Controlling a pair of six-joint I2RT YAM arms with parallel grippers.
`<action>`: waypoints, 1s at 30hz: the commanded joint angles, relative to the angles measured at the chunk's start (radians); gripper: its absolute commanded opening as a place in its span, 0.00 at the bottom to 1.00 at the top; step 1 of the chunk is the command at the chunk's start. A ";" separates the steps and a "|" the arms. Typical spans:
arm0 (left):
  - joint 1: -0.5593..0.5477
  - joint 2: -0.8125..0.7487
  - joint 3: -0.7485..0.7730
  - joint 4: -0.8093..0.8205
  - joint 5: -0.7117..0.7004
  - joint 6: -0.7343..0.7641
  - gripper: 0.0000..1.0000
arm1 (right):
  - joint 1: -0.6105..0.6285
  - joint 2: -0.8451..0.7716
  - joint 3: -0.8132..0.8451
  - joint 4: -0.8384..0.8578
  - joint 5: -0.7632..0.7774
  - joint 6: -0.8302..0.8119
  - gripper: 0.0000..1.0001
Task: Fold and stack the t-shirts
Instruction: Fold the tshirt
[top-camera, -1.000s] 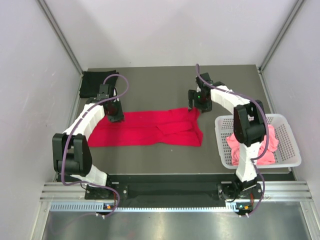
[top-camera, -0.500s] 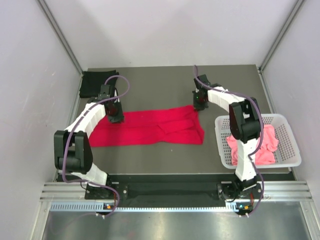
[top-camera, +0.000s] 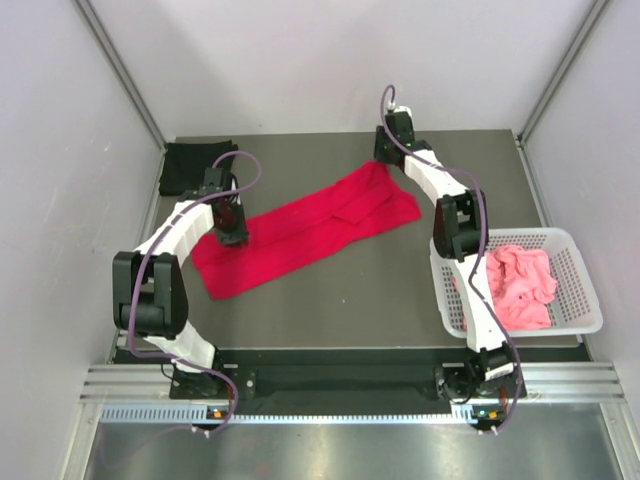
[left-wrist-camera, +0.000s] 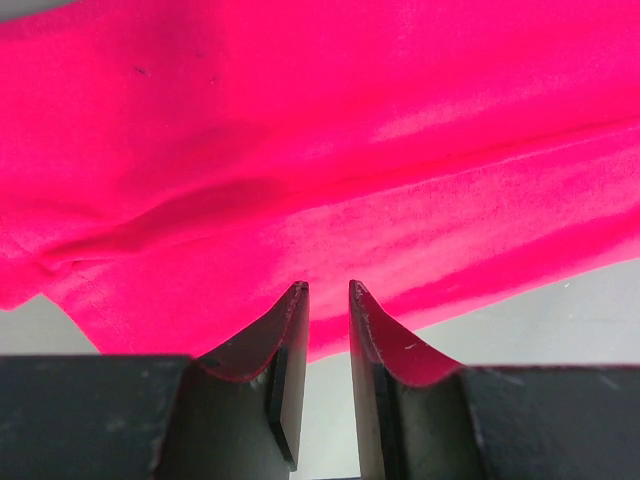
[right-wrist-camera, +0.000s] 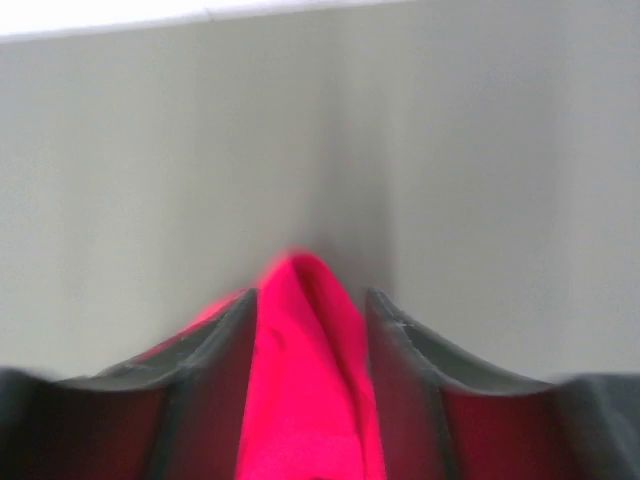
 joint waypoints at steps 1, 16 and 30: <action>-0.005 -0.008 0.039 -0.009 -0.019 0.023 0.28 | -0.005 -0.010 0.164 0.052 0.011 0.044 0.50; -0.037 -0.057 0.002 0.020 -0.019 0.048 0.30 | -0.112 -0.512 -0.409 -0.227 -0.103 0.242 0.64; -0.057 -0.039 0.032 0.005 -0.006 0.046 0.30 | -0.165 -0.596 -0.750 -0.154 -0.154 0.265 0.60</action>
